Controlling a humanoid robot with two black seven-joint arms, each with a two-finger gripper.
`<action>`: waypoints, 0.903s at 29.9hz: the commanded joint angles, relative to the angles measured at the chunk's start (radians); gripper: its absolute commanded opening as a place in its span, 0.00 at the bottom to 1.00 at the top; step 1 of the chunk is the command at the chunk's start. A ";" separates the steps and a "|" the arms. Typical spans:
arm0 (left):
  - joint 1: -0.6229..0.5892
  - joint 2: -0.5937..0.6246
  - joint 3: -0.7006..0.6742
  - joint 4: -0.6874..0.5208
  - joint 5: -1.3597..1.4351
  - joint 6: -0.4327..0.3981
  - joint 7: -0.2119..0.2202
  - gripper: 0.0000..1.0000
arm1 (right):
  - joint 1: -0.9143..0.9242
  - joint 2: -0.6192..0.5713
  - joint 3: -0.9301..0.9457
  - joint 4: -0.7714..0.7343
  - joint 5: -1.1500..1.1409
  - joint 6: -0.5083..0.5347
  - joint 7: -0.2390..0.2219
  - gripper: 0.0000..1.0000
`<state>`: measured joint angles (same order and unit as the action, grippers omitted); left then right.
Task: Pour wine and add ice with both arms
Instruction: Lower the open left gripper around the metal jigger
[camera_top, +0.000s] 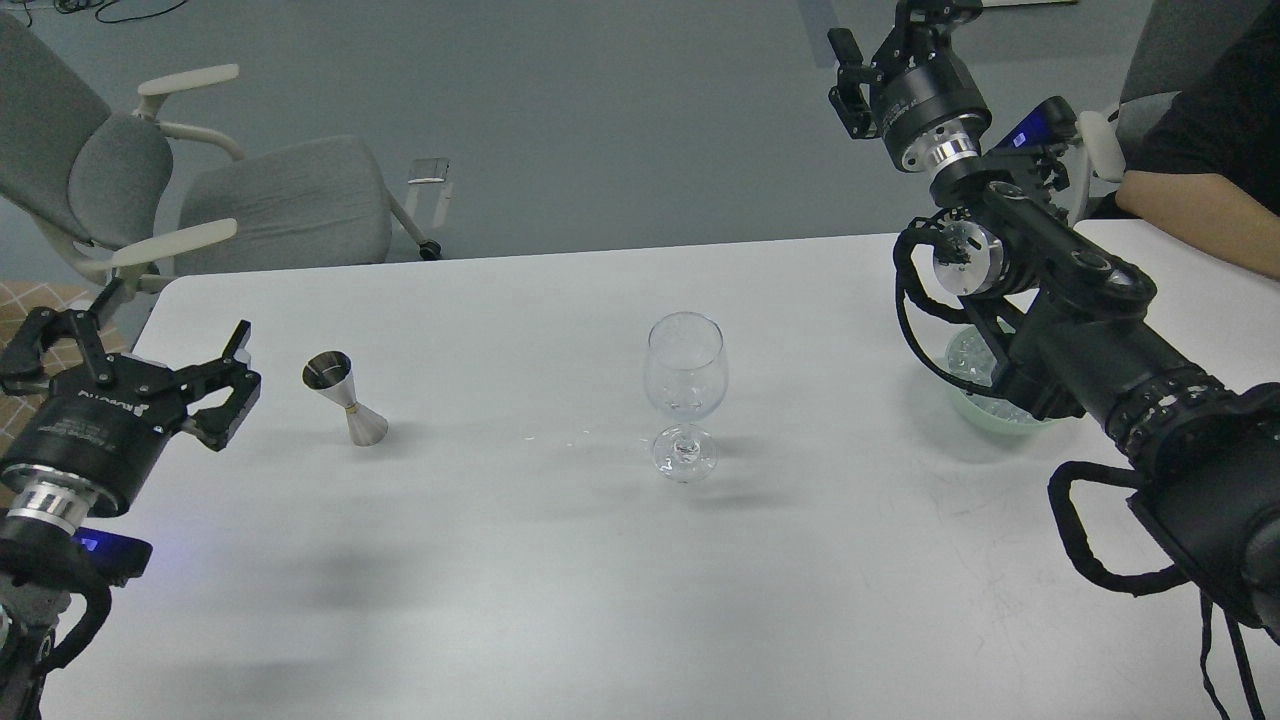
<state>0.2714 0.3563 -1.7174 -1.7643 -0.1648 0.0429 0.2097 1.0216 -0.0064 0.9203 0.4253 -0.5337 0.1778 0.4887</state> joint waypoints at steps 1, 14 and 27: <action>0.052 -0.020 -0.001 0.002 -0.001 -0.001 0.019 0.99 | 0.000 0.002 0.000 0.000 0.000 0.000 0.000 1.00; 0.084 -0.232 0.016 0.092 0.007 -0.008 0.026 0.99 | -0.001 0.002 0.000 -0.002 0.000 -0.009 0.000 1.00; 0.019 -0.290 0.059 0.218 0.007 -0.009 0.026 1.00 | -0.014 0.003 -0.001 -0.002 0.000 -0.009 0.000 1.00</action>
<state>0.3137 0.0698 -1.6816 -1.5769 -0.1579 0.0351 0.2357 1.0118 -0.0051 0.9192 0.4234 -0.5341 0.1686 0.4887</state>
